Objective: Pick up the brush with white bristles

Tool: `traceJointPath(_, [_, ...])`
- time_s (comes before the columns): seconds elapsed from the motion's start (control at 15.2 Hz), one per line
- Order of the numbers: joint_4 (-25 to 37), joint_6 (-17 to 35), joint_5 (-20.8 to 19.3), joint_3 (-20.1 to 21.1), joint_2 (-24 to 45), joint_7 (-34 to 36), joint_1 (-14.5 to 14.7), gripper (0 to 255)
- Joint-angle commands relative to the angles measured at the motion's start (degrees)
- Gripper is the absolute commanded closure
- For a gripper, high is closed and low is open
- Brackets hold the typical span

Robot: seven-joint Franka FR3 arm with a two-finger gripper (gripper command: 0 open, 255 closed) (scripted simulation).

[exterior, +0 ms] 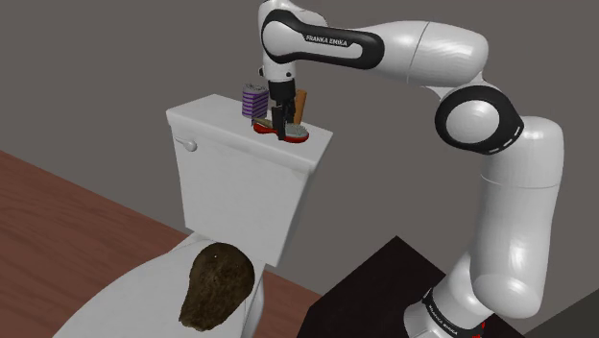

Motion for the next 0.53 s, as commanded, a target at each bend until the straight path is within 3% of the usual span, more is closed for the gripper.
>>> traceJointPath(0.0, [-0.6, 0.6, 0.0, 0.0, 0.0, 0.0, 0.0, 0])
traceJointPath(0.07, [-0.6, 0.6, 0.0, 0.0, 0.0, 0.0, -0.1, 255])
traceJointPath(0.46, [-0.8, 0.7, 0.0, 0.0, -0.1, 0.0, -0.1, 255])
